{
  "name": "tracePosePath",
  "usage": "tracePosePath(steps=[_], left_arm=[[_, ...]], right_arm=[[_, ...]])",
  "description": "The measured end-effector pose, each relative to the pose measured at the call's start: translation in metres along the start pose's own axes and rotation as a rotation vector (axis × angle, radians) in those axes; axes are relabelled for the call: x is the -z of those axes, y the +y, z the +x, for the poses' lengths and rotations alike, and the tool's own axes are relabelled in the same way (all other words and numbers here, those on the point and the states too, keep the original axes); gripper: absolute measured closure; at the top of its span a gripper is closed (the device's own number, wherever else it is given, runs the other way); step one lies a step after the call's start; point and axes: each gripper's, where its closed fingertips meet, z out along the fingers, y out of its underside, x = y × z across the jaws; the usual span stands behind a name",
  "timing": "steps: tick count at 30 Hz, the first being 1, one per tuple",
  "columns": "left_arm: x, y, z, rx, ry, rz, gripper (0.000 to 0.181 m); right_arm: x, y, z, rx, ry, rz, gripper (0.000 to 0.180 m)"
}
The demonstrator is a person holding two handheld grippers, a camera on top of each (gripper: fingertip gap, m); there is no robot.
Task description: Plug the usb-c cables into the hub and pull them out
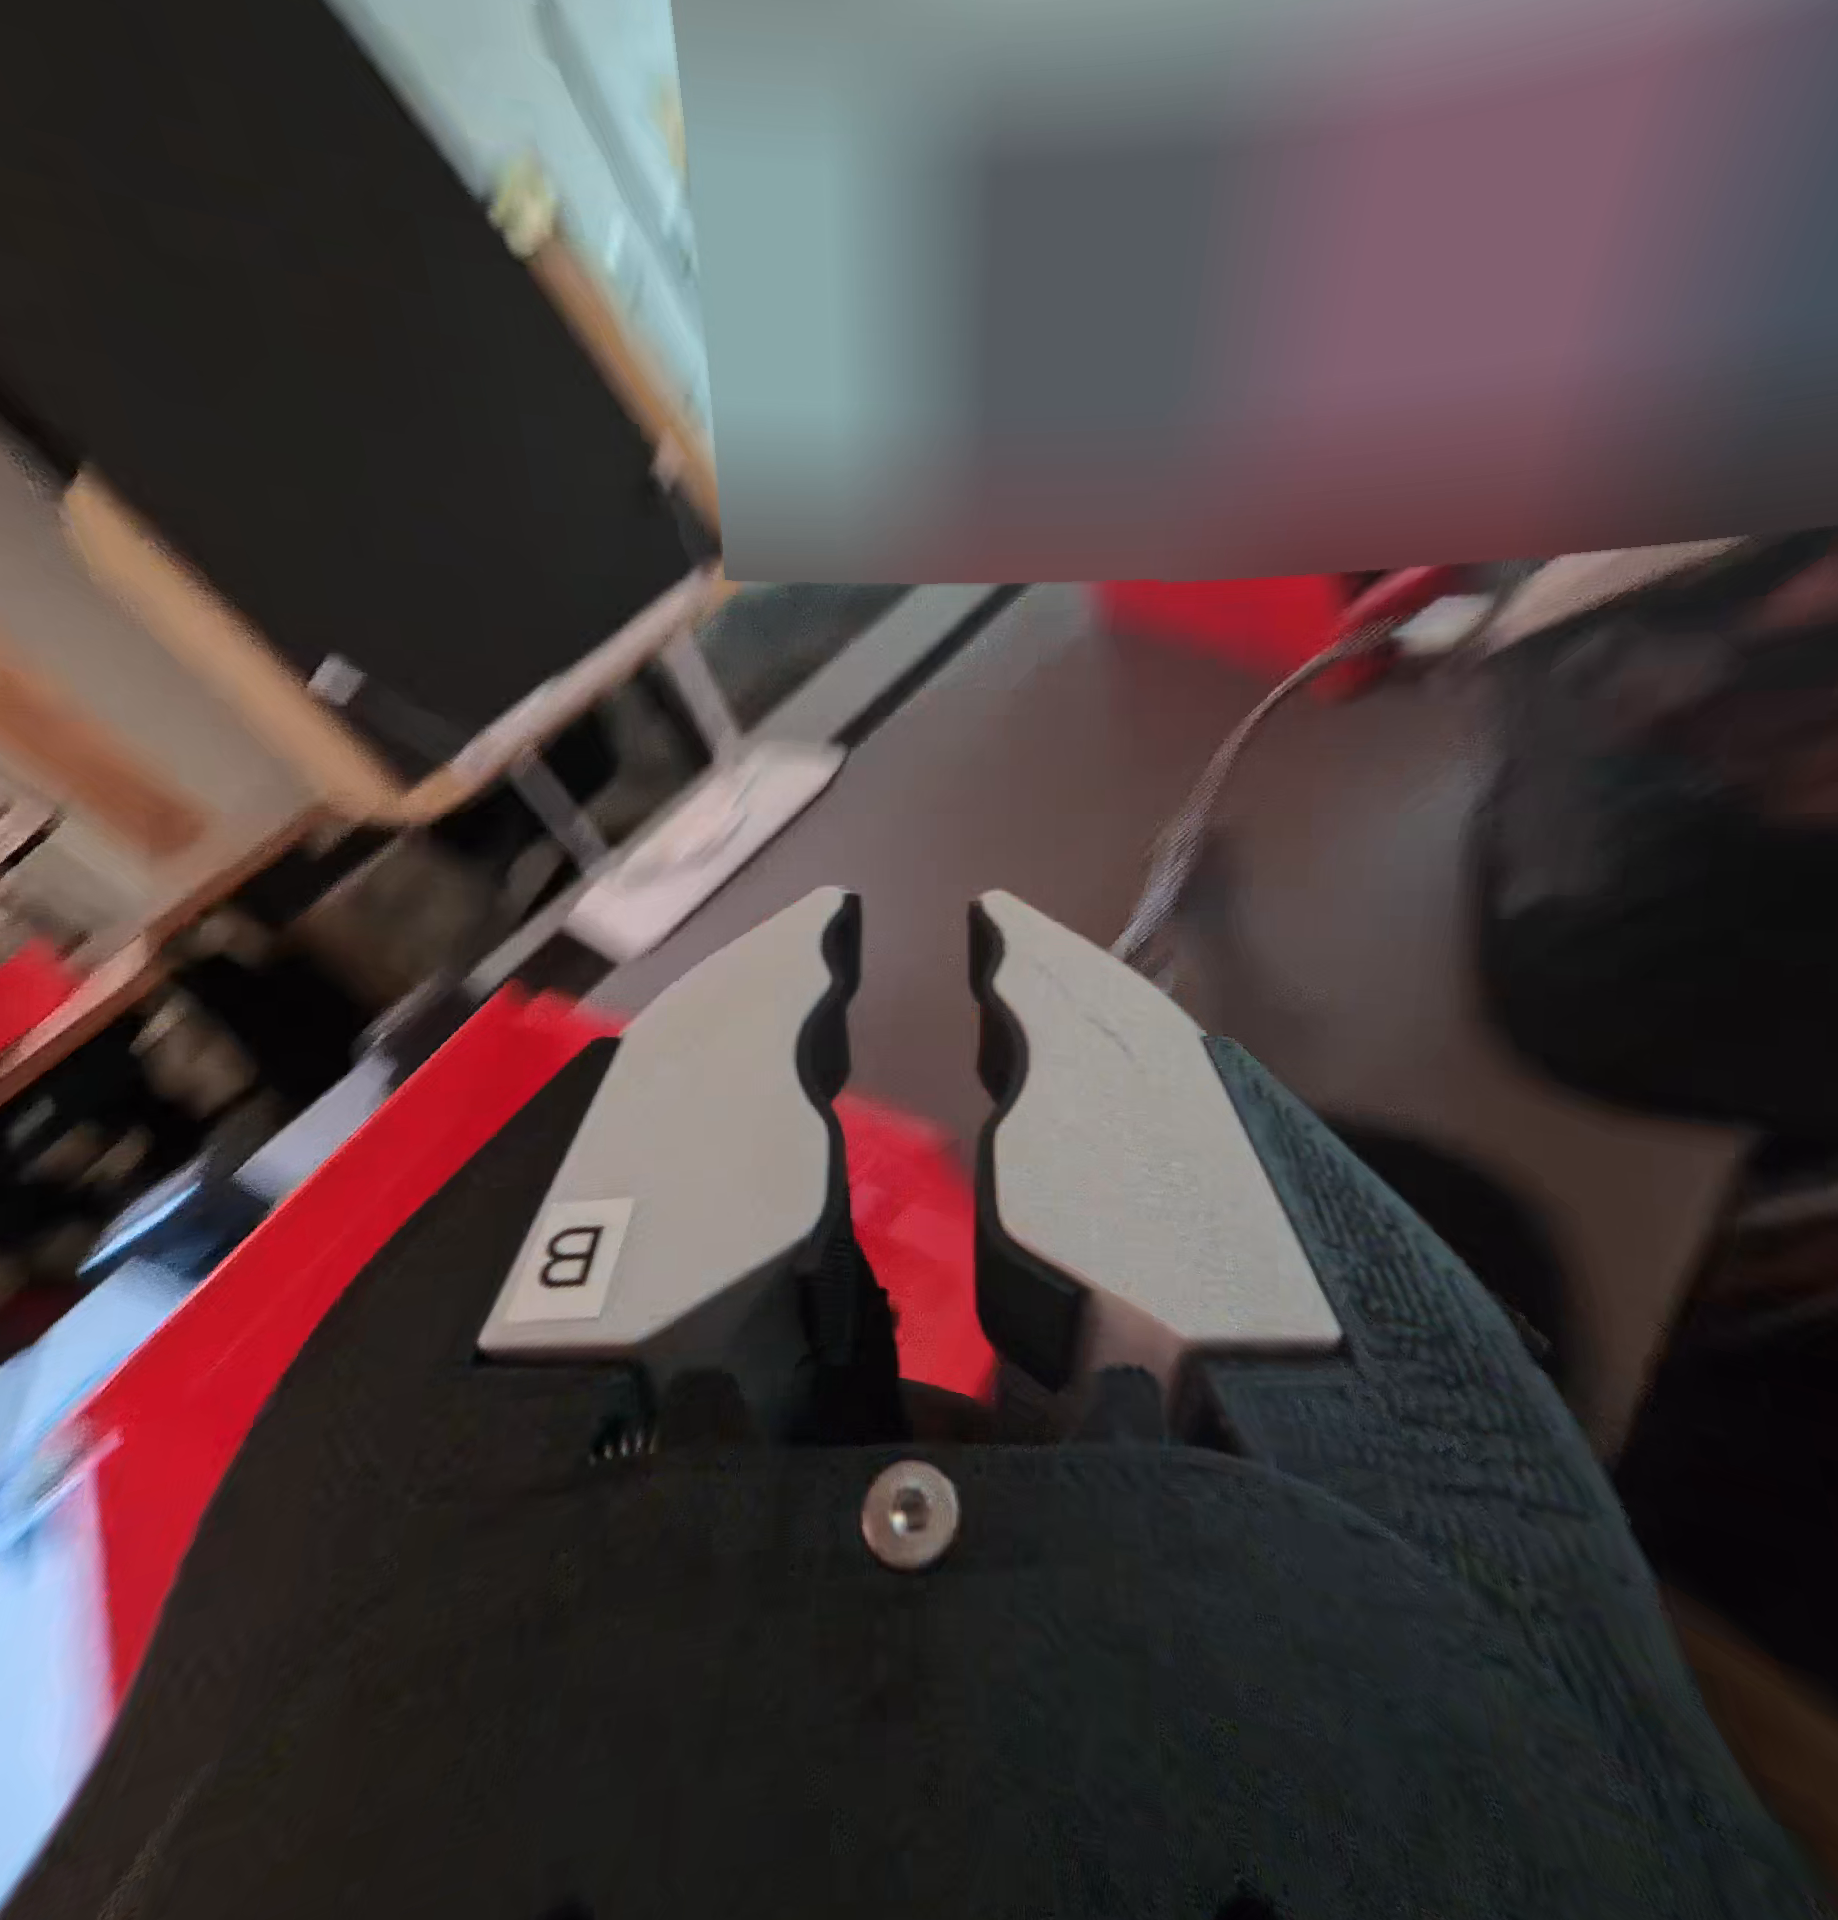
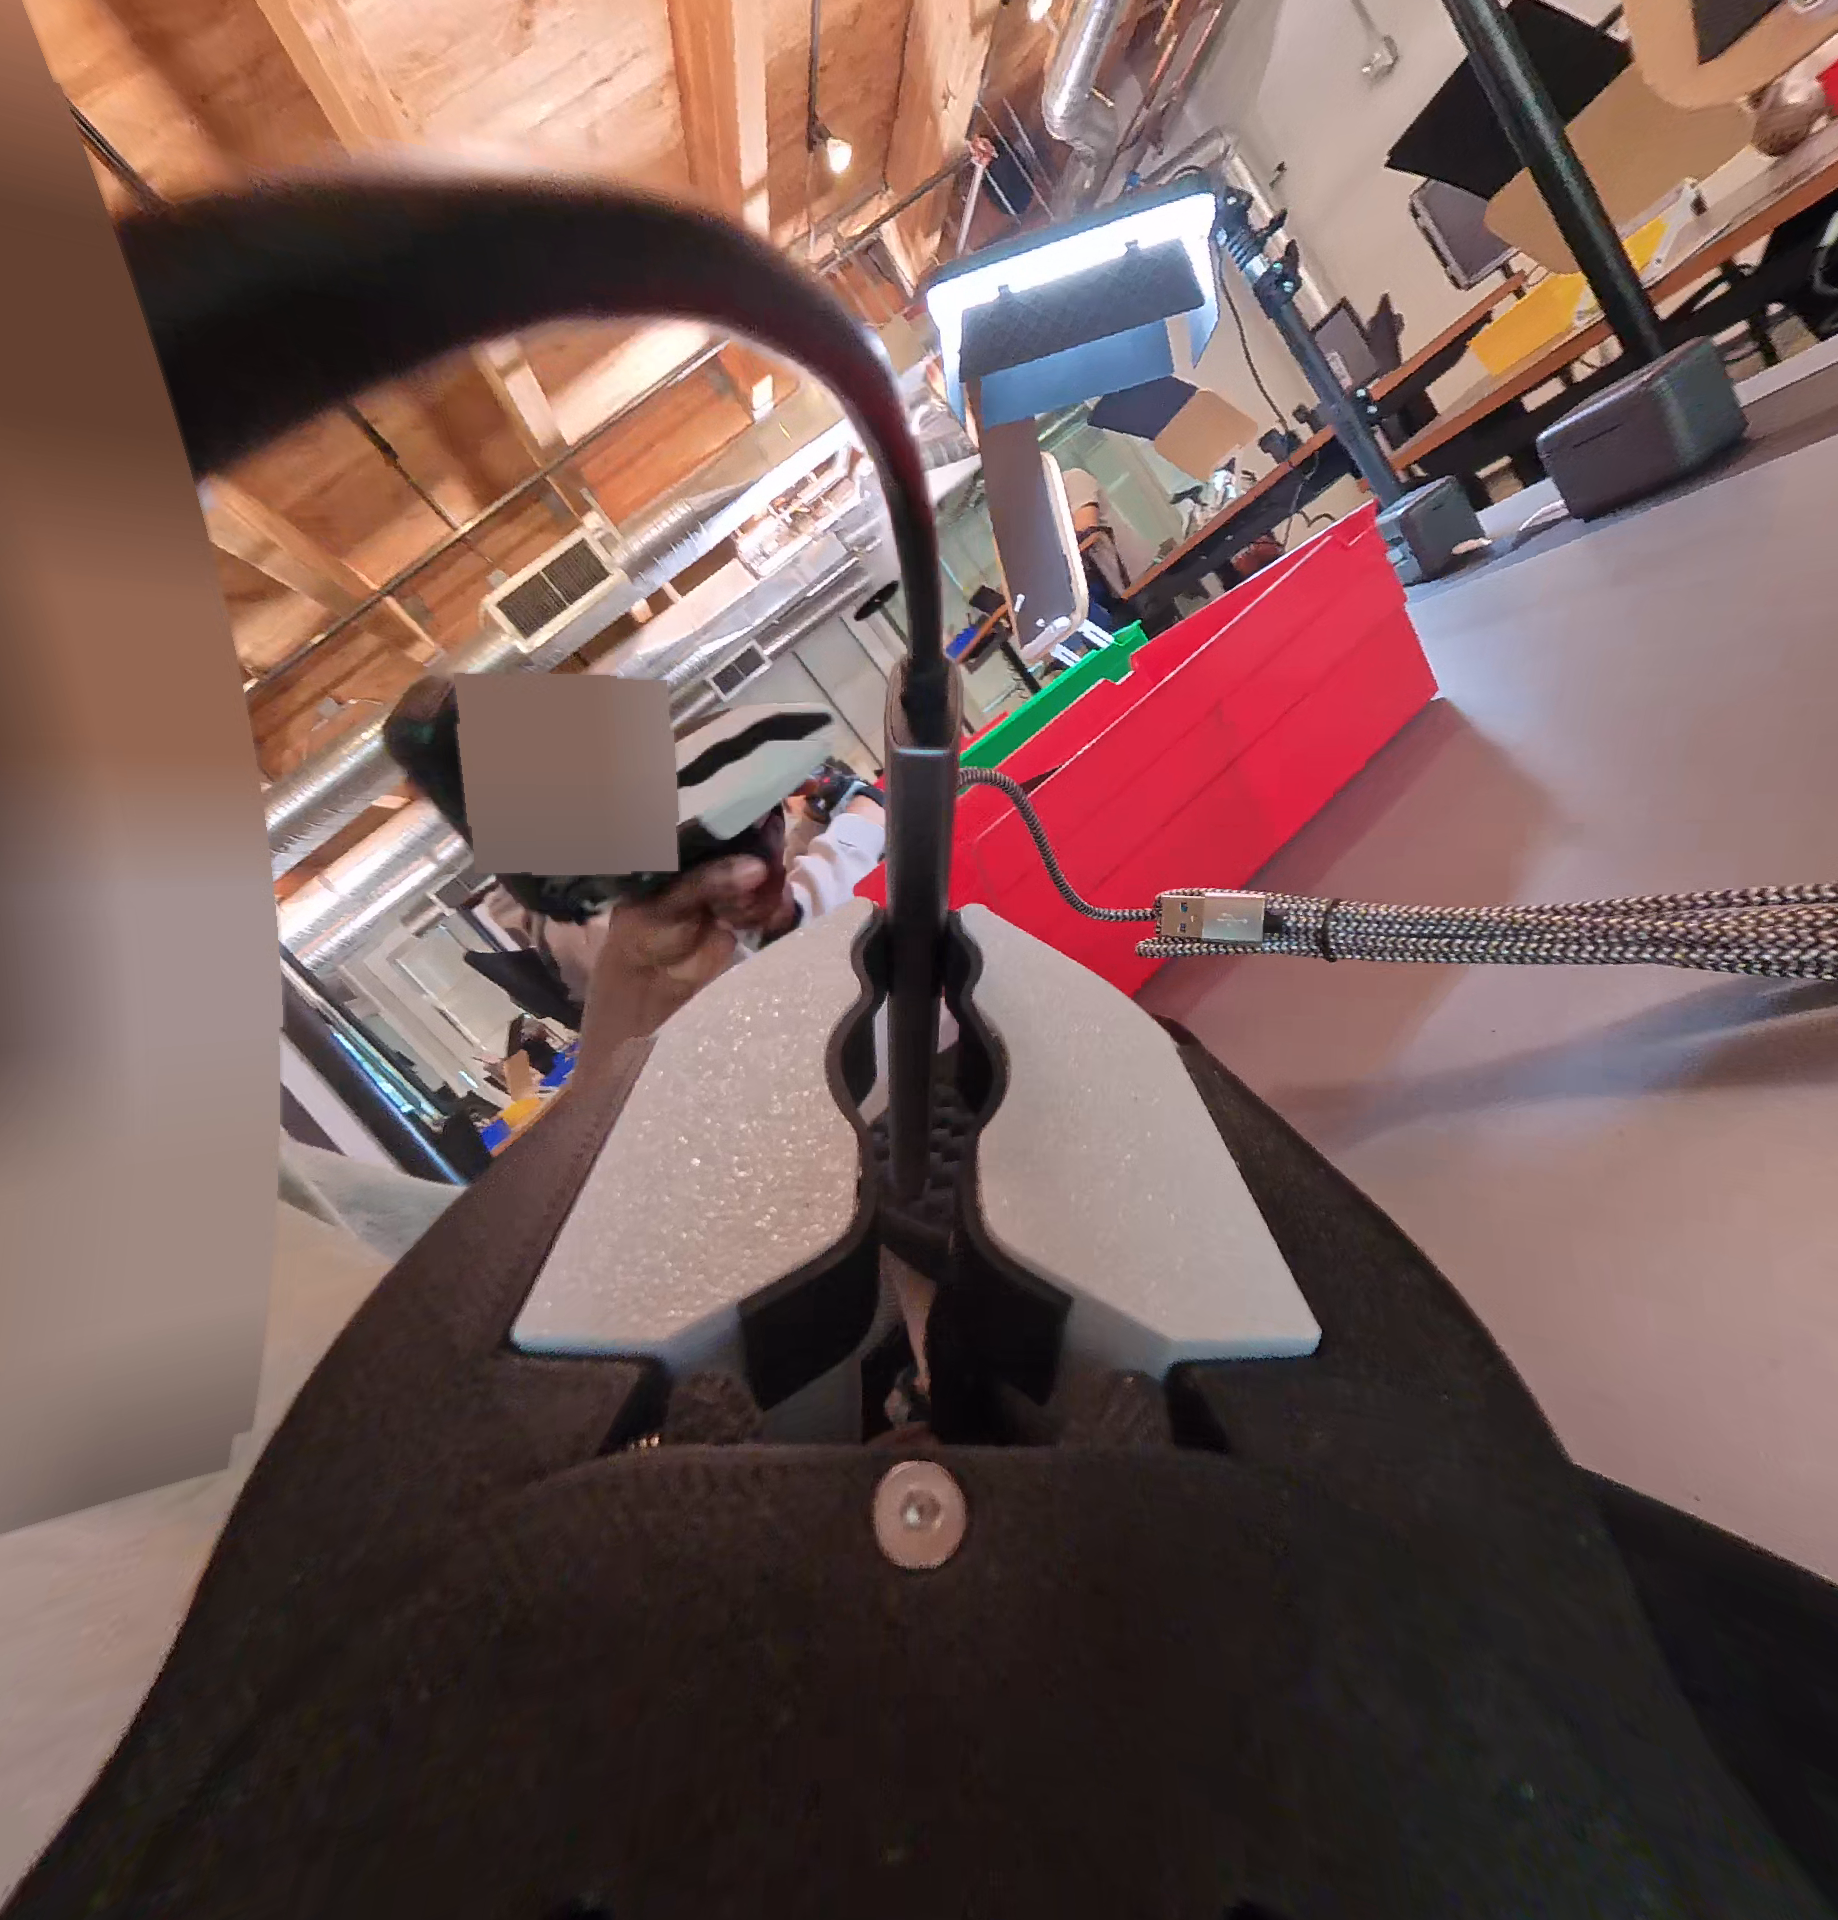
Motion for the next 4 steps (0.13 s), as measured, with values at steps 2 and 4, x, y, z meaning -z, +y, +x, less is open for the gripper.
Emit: tracePosePath(steps=[2,4], left_arm=[[-0.012,-0.025,0.046,0.041,0.087,0.123,0.153],[-0.027,-0.029,0.079,0.134,0.134,0.120,0.152]], right_arm=[[0.001,-0.001,-0.003,-0.002,-0.025,0.002,0.170],[0.002,-0.003,-0.011,0.023,-0.068,0.022,0.170]])
